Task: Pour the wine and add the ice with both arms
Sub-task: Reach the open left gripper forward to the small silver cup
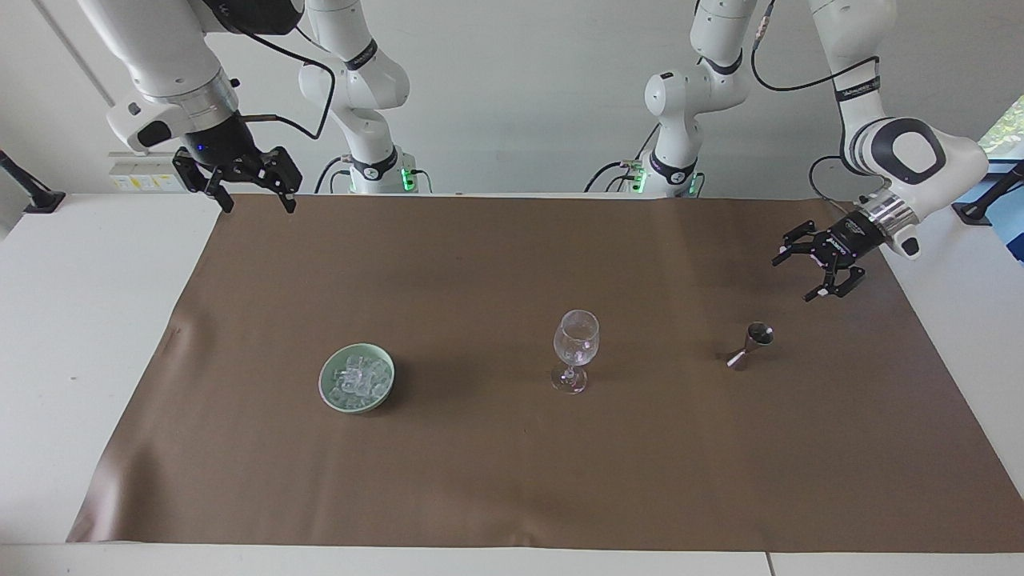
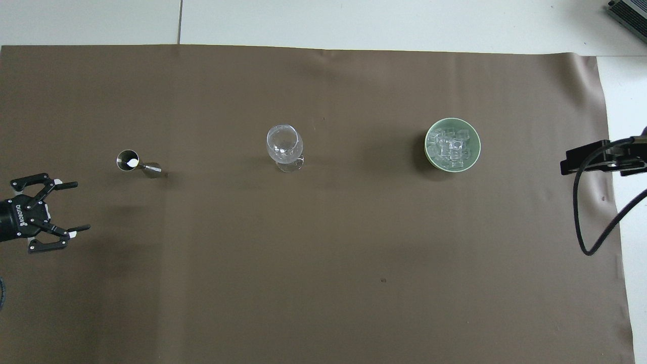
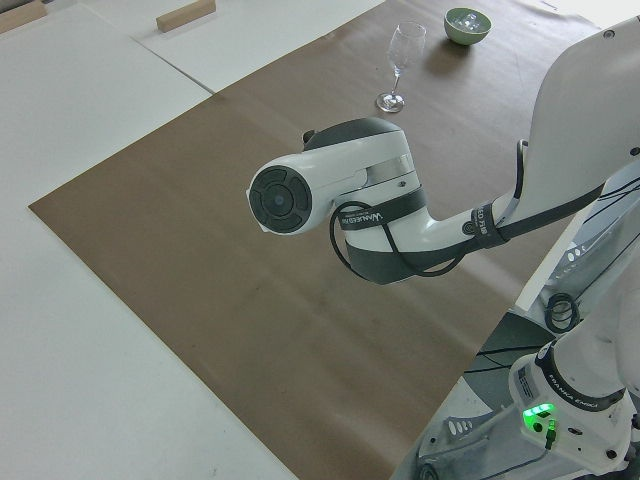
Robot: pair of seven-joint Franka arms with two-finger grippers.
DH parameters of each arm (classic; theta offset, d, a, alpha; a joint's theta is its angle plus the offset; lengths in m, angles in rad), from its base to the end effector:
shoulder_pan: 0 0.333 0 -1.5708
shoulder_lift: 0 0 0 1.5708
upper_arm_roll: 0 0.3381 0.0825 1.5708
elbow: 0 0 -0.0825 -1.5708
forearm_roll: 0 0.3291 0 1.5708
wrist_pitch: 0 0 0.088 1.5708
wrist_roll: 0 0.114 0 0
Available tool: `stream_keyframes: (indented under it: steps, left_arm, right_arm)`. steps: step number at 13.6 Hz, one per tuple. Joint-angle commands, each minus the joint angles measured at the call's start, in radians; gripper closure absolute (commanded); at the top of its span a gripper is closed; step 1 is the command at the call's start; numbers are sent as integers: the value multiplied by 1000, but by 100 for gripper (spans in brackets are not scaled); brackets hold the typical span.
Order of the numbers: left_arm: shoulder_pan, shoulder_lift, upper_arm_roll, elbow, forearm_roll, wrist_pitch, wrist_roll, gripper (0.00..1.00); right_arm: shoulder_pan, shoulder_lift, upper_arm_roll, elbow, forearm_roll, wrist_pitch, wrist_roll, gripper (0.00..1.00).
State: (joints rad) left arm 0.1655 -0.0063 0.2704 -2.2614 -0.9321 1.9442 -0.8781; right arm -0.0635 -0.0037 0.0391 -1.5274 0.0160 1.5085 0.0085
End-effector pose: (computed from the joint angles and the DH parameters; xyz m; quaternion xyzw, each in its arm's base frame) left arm 0.4378 0.1385 0.4152 0.5602 0.7183 -0.2205 0.3488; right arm 0.4923 -0.0101 0.6540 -0.9998 0.0160 0.0075 0.0080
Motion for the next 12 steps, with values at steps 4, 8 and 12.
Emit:
stream_keyframes:
  steps: [4, 8, 12]
  left_arm:
    - [-53, 12, 1, -72, -180, 183, 31, 0]
    - [-52, 60, 1, -69, -304, 177, 86, 0]
    - [-55, 89, 1, -66, -379, 170, 155, 0]
  right_arm:
    - [-9, -16, 4, -20, 8, 4, -5, 0]
    - [-9, -16, 4, -20, 8, 4, -5, 0]
    - [-9, -16, 4, -20, 8, 4, -5, 0]
